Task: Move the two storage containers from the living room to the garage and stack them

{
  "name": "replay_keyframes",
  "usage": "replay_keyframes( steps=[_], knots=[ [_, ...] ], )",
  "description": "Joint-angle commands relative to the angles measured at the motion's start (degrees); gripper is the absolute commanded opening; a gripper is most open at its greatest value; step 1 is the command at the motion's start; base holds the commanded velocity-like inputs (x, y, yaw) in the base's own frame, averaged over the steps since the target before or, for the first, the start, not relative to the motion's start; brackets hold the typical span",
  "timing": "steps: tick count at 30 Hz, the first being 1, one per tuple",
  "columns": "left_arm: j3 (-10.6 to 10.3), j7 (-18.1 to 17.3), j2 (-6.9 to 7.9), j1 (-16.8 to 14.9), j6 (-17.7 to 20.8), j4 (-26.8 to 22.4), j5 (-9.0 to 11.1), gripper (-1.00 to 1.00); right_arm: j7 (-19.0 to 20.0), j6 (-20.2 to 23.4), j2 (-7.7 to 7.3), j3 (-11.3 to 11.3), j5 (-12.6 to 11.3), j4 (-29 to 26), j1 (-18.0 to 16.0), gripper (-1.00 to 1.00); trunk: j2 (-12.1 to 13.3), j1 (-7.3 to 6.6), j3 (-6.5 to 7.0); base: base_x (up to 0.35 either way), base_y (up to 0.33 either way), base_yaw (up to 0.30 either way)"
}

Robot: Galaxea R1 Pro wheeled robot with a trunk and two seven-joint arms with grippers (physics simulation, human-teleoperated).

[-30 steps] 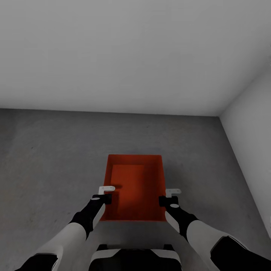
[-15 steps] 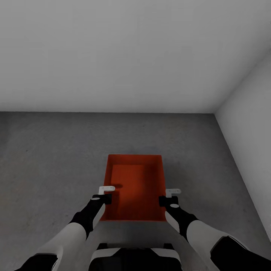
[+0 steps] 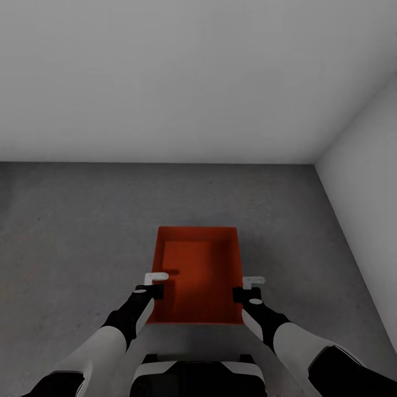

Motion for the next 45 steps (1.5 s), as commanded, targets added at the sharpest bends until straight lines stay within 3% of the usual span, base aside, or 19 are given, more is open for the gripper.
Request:
replay_keyframes(
  steps=[1,12,45],
  knots=[
    [-0.2,0.4,2.42,0.0,0.4,0.3,-0.2,-1.00,0.0,-1.7,-0.02,-0.7,0.3,-0.1,-0.1,-1.00,-0.1,0.03,-0.15,0.000,0.000,0.000],
    [-0.2,0.4,2.42,0.0,0.4,0.3,-0.2,-1.00,0.0,-1.7,-0.02,-0.7,0.3,-0.1,-0.1,-1.00,-0.1,0.03,-0.93,0.000,0.000,0.000],
    [-0.2,0.4,2.42,0.0,0.4,0.3,-0.2,-1.00,0.0,-1.6,-0.11,-0.7,0.3,-0.1,-0.1,-1.00,-0.1,0.03,-0.98,0.000,0.000,0.000]
  ],
)
